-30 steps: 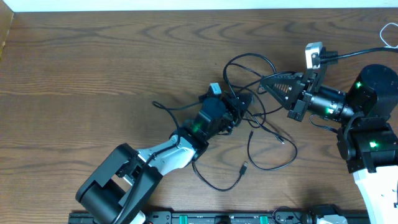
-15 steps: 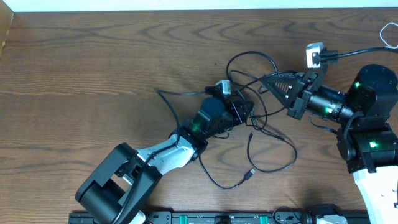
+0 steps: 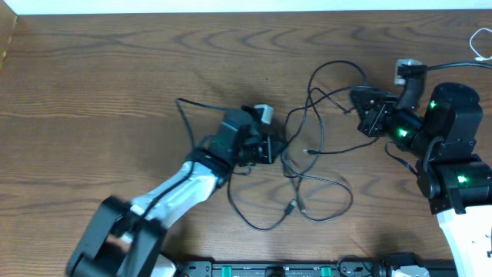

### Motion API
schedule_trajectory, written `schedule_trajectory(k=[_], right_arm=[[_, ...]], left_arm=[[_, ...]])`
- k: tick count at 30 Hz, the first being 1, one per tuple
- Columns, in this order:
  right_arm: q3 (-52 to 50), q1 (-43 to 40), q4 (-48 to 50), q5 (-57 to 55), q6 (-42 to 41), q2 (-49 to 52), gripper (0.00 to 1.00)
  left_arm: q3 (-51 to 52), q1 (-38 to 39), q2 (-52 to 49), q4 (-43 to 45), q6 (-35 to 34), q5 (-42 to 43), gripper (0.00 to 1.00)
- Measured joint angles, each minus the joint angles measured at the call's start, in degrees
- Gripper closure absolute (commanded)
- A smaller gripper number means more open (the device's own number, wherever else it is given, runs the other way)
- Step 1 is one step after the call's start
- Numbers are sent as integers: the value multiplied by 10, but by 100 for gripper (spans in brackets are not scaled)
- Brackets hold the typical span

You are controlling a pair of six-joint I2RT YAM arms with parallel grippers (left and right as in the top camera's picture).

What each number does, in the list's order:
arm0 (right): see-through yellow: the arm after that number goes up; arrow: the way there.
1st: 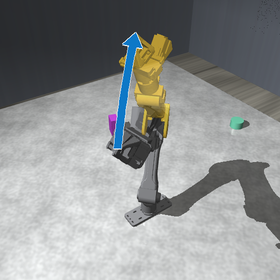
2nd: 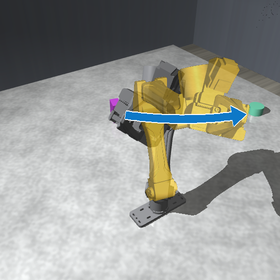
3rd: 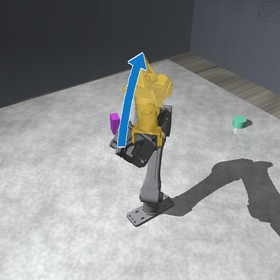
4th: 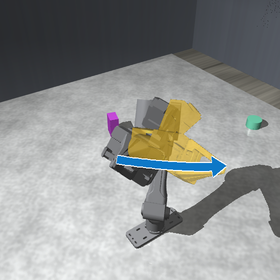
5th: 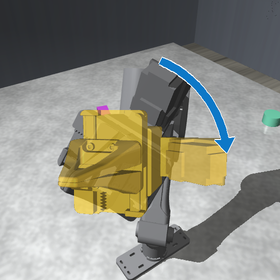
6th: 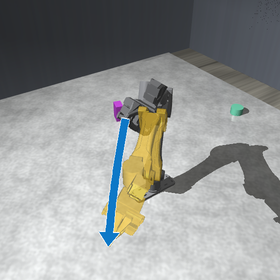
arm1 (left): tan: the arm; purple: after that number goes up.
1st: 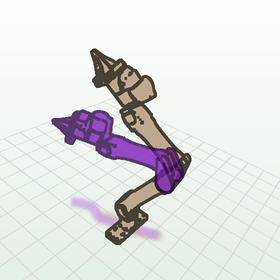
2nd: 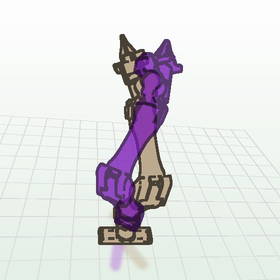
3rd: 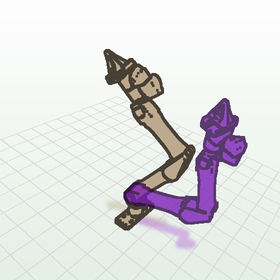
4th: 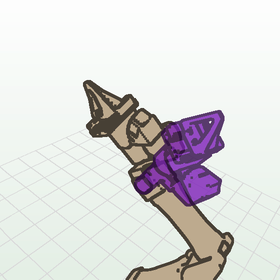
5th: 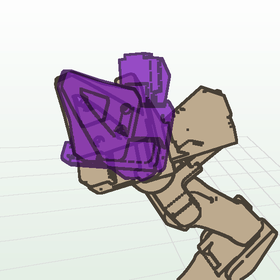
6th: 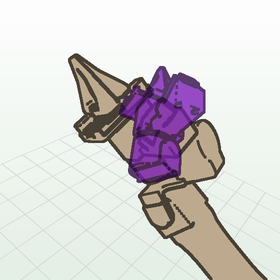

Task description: Untangle cables

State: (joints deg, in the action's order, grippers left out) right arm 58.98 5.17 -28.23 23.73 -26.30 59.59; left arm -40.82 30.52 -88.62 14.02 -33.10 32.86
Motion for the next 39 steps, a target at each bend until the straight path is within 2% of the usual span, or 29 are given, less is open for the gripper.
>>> schedule_trajectory(k=[9, 15, 21, 24, 28, 31, 35, 38, 39], right_arm=[[0, -24, -97, -328, -36, 0, 99], [0, -85, -147, -455, -104, 0, 99], [0, -125, -131, -481, -137, 21, 99], [0, -137, -106, -432, -118, 36, 99], [0, -137, -92, -237, 27, 60, 99], [1, -137, -114, -170, 110, 91, 99], [1, -137, -158, -236, 102, 158, 99], [1, -138, -188, -314, 52, 219, 99], [1, -138, -196, -338, 32, 237, 96]], left_arm=[[0, -110, 228, -93, 42, 2, 93], [0, -198, 366, -127, 47, 3, 93], [0, -259, 466, -143, 27, -16, 92], [0, -269, 485, -143, -15, -59, 93], [0, -270, 489, -131, -107, -141, 93], [2, -271, 486, -61, -153, -188, 93], [2, -271, 487, 31, -180, -212, 92], [2, -271, 488, 43, -187, -224, 92], [2, -271, 488, 43, -190, -229, 93]])
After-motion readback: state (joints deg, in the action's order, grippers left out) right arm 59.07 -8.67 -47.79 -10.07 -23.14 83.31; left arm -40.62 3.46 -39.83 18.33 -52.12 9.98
